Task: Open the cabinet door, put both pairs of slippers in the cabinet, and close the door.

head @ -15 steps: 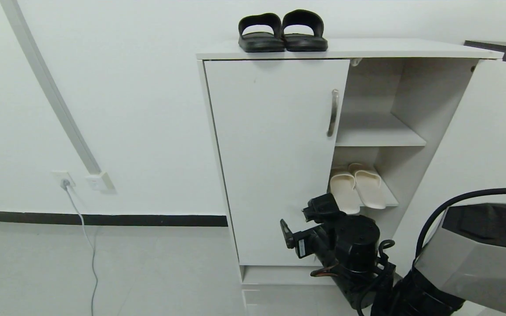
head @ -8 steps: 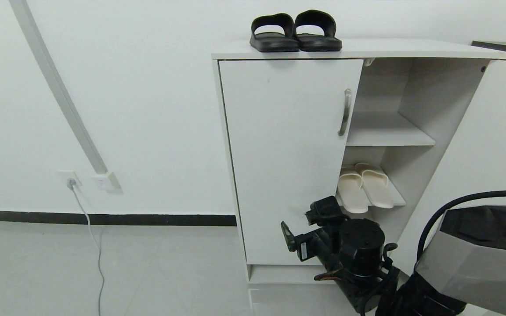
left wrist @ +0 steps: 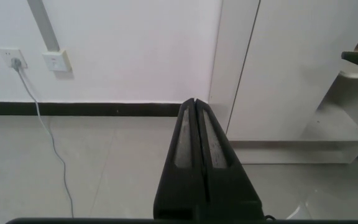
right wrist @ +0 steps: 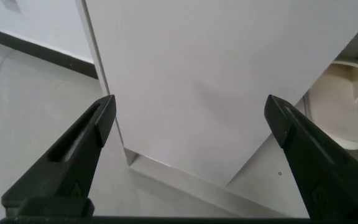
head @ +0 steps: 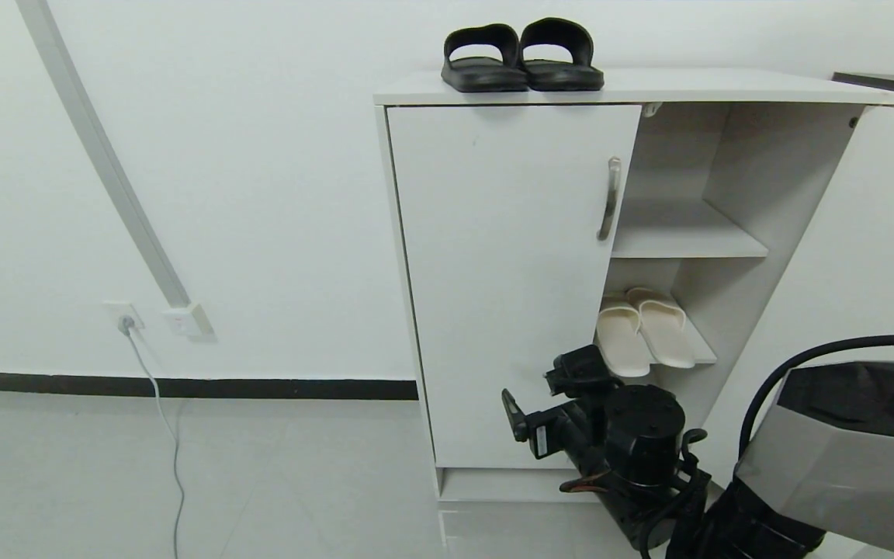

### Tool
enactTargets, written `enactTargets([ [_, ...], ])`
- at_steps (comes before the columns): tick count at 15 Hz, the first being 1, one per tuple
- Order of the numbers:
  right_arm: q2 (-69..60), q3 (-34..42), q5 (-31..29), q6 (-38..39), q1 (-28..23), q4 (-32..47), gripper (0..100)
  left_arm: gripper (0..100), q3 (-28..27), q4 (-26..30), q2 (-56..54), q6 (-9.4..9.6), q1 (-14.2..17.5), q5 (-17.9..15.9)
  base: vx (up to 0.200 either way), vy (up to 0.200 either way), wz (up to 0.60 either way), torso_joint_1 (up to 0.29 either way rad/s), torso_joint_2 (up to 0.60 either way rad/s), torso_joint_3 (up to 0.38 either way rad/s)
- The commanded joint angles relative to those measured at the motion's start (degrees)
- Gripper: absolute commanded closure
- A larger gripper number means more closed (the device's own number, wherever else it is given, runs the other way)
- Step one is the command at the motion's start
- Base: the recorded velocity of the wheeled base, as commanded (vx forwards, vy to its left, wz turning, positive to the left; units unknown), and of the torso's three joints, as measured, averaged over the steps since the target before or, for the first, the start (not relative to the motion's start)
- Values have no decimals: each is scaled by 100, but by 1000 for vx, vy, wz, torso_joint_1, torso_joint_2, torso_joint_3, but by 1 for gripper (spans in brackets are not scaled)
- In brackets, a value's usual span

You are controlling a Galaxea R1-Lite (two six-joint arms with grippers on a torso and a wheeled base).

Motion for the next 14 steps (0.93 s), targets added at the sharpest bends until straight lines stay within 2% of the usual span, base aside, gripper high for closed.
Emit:
enactTargets([
  [1,18,-5,-1,-4,-5,-8,0,100,-1,0,9,-6,1,9,0,0,0,0,0,0],
  [8,202,-22,70,-22,-5,-245,0,100,-1,0,9,-6,1,0,0,0,0,0,0,0],
  [12,202,-5,70,-22,-5,-280,0,100,-1,0,9,-6,1,0,0,0,0,11,-194,-297],
  [14,202,-13,70,-22,-5,-263,0,100,-1,0,9,-6,-7,0,0,0,0,44,-554,-369],
])
